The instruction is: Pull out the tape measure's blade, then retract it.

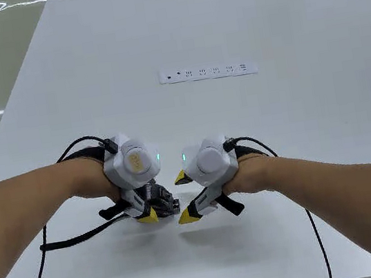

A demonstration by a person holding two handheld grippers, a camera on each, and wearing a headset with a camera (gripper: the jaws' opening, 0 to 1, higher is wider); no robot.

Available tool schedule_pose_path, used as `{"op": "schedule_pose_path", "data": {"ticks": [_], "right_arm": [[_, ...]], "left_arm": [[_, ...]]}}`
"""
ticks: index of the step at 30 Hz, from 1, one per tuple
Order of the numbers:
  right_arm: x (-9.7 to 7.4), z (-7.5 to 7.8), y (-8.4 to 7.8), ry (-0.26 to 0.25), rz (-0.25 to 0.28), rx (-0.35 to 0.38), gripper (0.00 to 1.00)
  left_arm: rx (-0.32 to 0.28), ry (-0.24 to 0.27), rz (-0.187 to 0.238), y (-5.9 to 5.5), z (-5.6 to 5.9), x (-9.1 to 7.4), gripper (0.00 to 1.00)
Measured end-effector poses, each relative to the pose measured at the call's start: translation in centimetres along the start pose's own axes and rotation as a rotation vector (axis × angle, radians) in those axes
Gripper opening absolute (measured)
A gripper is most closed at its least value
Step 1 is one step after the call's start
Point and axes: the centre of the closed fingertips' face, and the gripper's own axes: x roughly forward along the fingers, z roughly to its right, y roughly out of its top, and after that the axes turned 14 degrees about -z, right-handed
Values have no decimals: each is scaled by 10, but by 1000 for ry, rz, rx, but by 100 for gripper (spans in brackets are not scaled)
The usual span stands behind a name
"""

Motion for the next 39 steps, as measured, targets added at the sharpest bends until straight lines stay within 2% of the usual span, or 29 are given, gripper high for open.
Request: {"op": "schedule_pose_path", "data": {"ticks": [2, 3, 5, 7, 14, 23, 27, 35, 38, 39], "right_arm": [[2, 0, -2, 4, -7, 1, 51], [3, 1, -3, 5, -10, 4, 50], [3, 3, -5, 4, -16, 12, 49], [3, 5, -4, 3, -12, 19, 47], [5, 5, -2, -10, -14, 4, 42], [16, 7, -1, -20, -54, -11, 29], [20, 7, -8, -22, -97, -30, 23], [26, 5, -5, 11, -110, -20, 19], [27, 8, -6, 33, -131, 9, 19], [27, 8, -6, 40, -148, 42, 18]], "left_arm": [[6, -8, 7, 1, 0, 1, 45], [16, -10, 11, 1, 1, 1, 36], [9, -10, 2, -3, 0, 3, 37], [-1, -14, 22, -1, 0, 3, 36], [-14, -4, 21, 2, 1, 3, 36], [-31, 4, 31, 5, 1, 2, 36], [-32, 7, 29, 5, 0, 2, 36], [-39, 7, 30, 6, 0, 2, 36], [-45, 7, 29, 5, 0, 2, 36], [-47, 7, 29, 5, 0, 2, 36]]}}
